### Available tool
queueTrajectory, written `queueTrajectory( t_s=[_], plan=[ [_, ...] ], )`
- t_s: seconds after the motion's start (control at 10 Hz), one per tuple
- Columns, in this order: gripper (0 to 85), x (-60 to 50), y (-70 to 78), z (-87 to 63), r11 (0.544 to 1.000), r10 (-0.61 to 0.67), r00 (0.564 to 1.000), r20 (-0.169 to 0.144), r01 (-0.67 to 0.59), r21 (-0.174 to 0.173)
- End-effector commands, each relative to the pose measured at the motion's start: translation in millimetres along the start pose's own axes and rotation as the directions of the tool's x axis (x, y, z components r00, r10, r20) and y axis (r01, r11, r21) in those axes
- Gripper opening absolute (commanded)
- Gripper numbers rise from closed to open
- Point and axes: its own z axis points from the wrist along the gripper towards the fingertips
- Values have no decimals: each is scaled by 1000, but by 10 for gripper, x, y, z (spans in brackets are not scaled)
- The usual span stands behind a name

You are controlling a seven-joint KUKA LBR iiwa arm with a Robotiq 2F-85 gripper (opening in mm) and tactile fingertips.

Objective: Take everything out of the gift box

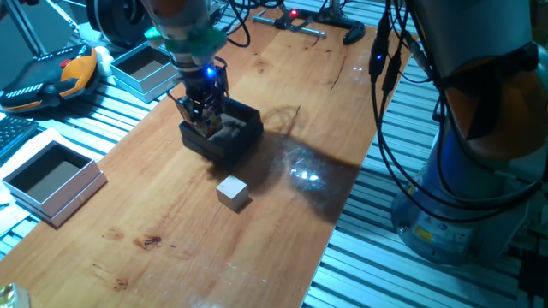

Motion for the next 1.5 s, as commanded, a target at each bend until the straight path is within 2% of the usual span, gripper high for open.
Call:
queueTrajectory(
  t_s=[0.0,0.1,0.2,0.3,0.5,0.8,1.1,1.4],
  plan=[
    [490,60,55,-54,1000,17,1000,-2,-17,-4],
    [493,130,125,-59,999,37,999,9,-37,5],
    [500,191,155,-89,999,51,999,7,-51,10],
    [493,267,197,-120,996,84,996,-6,-84,-15],
    [493,398,302,-115,993,121,993,4,-121,-15],
    [493,674,463,-131,985,172,985,10,-172,-11],
    [510,914,619,-33,976,216,975,41,-216,-11],
    [517,1036,701,63,971,237,970,54,-237,-15]
  ],
)
